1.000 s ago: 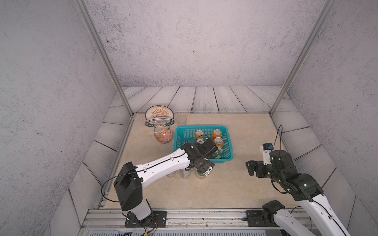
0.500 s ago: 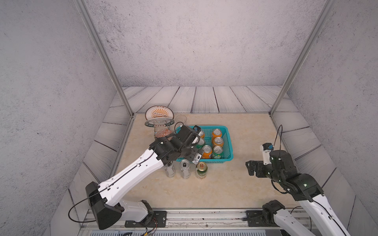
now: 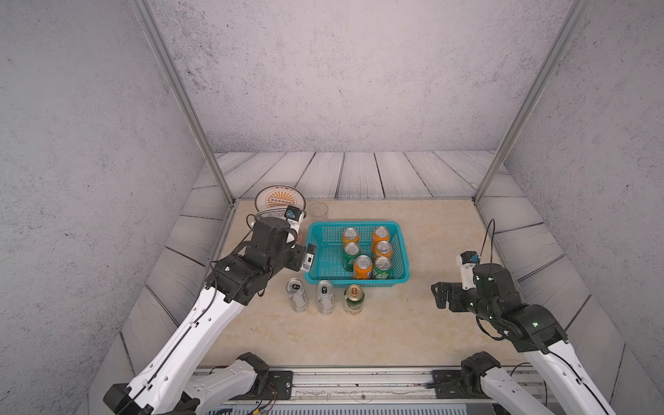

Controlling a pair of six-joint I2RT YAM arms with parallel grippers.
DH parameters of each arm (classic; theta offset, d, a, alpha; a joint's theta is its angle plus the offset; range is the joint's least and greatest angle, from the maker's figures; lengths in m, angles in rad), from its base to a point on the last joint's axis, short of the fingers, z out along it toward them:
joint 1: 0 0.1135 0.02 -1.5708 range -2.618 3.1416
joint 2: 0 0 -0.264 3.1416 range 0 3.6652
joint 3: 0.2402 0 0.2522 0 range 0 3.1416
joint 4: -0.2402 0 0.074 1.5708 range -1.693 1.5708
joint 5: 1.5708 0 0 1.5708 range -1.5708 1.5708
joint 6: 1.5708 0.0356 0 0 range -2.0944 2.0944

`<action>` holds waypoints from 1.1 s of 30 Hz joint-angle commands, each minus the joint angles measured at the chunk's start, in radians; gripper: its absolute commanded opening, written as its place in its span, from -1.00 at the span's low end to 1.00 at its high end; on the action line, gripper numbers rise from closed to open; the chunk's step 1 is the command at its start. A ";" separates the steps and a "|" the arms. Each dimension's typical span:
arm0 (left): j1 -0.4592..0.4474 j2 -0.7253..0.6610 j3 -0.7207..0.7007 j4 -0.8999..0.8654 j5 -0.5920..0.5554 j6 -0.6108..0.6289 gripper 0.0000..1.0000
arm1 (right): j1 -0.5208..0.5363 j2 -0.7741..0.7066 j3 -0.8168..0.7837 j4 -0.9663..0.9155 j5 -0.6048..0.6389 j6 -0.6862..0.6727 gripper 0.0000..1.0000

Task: Take out the drinks from the basket
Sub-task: Place the drink at the center of the board, then pick up the drink from the basket.

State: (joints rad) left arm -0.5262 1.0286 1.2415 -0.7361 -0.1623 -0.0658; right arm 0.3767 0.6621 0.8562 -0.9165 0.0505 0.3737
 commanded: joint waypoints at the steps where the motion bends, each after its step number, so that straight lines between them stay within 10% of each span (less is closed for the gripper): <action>1: 0.060 -0.024 -0.058 0.133 -0.030 0.065 0.97 | 0.003 0.007 0.005 -0.005 -0.015 0.000 0.99; 16: 0.305 0.007 -0.270 0.347 0.057 -0.004 0.97 | 0.004 0.024 0.007 -0.007 -0.029 -0.004 0.99; 33: 0.319 0.010 -0.258 0.338 0.016 -0.040 0.97 | 0.009 0.345 0.195 0.075 -0.169 -0.102 0.99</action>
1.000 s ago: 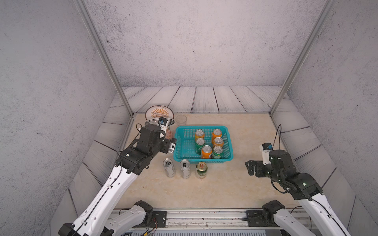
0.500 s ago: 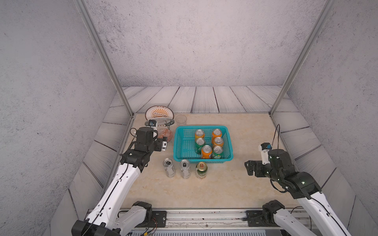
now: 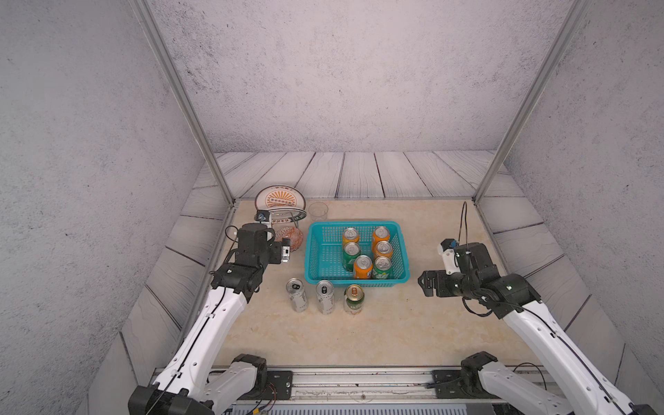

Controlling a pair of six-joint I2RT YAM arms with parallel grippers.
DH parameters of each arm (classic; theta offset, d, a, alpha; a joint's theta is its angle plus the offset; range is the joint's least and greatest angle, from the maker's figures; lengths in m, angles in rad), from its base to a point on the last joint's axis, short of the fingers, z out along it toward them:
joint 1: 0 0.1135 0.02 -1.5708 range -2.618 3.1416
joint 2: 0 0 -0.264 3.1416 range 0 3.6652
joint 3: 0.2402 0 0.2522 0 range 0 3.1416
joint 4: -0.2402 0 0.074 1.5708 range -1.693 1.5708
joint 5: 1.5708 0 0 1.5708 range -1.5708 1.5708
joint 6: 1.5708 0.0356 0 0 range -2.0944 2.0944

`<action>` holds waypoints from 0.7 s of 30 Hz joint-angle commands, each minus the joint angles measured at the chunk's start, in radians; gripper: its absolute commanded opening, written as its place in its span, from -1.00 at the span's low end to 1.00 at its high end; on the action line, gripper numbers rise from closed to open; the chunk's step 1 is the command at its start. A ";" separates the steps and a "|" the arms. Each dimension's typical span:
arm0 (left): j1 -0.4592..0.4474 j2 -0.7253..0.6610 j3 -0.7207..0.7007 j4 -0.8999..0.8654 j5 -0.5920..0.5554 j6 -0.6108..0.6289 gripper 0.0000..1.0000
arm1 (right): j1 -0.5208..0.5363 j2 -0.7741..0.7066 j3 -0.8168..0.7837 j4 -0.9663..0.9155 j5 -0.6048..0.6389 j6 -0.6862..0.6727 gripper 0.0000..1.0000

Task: Take out the drinks from the basket
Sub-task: Pick up the drink from the basket.

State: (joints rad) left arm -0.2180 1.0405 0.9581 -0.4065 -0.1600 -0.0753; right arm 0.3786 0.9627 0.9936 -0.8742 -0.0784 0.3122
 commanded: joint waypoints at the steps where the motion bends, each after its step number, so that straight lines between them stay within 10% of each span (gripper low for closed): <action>1: 0.010 -0.001 0.032 0.002 0.015 -0.037 0.97 | 0.010 0.074 0.079 0.040 -0.044 -0.047 0.99; 21: 0.065 -0.010 -0.048 0.044 0.051 -0.106 0.97 | 0.248 0.699 0.571 0.061 0.041 -0.127 0.98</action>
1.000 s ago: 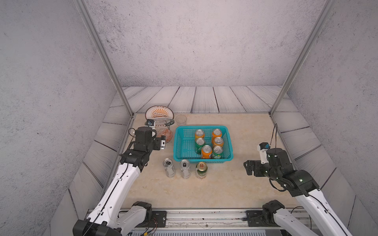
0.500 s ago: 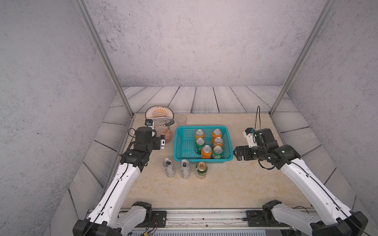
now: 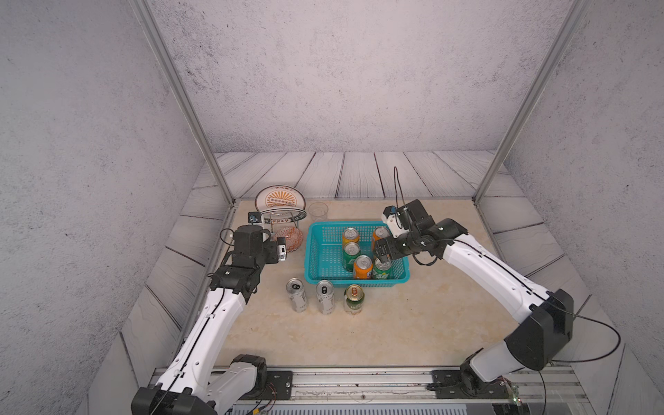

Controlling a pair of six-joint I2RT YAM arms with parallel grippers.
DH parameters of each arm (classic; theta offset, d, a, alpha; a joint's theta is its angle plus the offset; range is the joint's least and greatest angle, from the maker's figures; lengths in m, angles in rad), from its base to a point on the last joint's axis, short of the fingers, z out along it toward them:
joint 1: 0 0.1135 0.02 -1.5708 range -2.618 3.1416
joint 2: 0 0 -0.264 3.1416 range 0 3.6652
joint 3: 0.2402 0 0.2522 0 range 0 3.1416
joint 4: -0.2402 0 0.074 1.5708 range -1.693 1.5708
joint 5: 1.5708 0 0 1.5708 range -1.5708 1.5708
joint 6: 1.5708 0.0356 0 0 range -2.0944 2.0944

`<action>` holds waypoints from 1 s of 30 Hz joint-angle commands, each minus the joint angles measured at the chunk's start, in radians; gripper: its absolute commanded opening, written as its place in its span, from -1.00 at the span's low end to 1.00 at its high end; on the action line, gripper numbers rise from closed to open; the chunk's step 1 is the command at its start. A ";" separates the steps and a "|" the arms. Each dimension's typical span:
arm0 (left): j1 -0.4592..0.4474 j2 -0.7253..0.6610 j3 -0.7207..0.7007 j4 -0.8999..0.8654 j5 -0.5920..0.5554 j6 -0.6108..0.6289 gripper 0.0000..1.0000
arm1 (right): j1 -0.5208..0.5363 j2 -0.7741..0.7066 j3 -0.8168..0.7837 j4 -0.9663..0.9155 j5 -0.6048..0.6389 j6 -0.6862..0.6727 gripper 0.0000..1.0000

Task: Take out the drinks from the basket
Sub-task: Pick up the drink from the basket.

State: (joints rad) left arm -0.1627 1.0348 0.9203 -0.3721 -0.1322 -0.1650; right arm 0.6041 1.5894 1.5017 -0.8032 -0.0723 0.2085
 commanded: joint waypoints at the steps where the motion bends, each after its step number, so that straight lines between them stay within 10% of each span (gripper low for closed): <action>1: 0.011 -0.002 -0.011 0.009 0.023 -0.015 0.97 | 0.031 0.110 0.097 -0.019 0.040 -0.028 0.98; 30: 0.031 0.020 -0.003 -0.004 0.064 -0.015 0.97 | 0.135 0.711 0.611 -0.225 0.111 -0.085 0.65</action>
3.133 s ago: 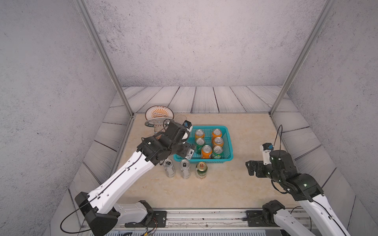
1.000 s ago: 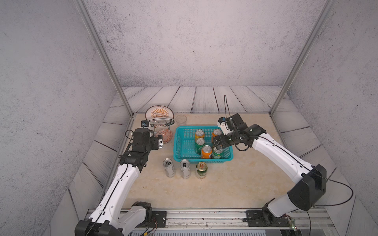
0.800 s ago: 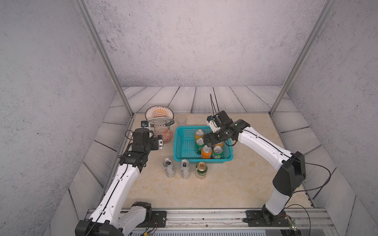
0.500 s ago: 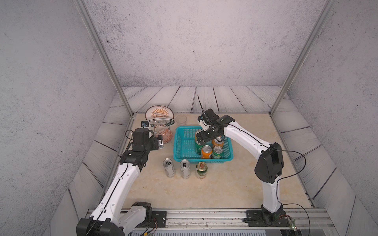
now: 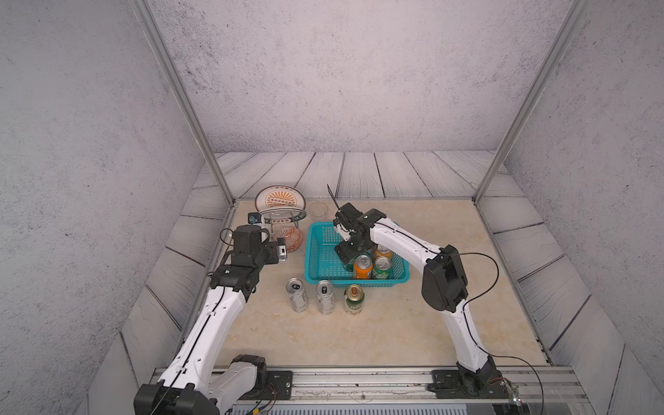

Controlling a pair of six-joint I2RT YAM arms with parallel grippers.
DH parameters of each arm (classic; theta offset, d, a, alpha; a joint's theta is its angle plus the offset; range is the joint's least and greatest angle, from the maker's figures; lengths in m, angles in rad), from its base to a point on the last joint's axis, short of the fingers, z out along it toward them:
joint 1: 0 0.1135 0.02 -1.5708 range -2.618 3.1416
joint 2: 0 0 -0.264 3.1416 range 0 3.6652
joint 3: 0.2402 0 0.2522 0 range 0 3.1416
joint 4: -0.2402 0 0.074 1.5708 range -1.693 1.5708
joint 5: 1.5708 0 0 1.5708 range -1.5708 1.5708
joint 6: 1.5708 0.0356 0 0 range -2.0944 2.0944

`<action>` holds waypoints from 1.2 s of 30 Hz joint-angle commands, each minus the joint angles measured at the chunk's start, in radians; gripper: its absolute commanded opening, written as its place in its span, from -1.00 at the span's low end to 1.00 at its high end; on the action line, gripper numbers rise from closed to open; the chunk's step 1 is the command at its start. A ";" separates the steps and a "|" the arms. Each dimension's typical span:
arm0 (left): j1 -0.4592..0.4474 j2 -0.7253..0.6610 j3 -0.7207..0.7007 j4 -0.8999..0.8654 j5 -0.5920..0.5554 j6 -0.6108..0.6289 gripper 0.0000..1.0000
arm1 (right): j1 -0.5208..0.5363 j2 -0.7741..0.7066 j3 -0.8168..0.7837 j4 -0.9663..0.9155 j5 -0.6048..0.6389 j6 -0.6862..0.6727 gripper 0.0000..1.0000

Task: Take out the drinks from the basket
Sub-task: Pick up the drink from the basket.

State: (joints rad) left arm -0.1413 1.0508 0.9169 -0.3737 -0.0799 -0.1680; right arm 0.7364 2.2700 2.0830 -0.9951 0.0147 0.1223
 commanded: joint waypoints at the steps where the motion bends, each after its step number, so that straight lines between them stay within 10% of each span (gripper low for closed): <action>1: 0.010 0.005 0.000 -0.004 0.011 -0.012 0.97 | 0.005 0.033 0.032 -0.035 0.027 0.002 0.61; 36: 0.018 0.018 0.008 -0.010 0.036 -0.016 0.97 | 0.037 -0.225 0.126 -0.133 0.010 -0.018 0.22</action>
State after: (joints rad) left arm -0.1341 1.0679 0.9169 -0.3782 -0.0544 -0.1822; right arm 0.7650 2.1914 2.1654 -1.1027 0.0315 0.1177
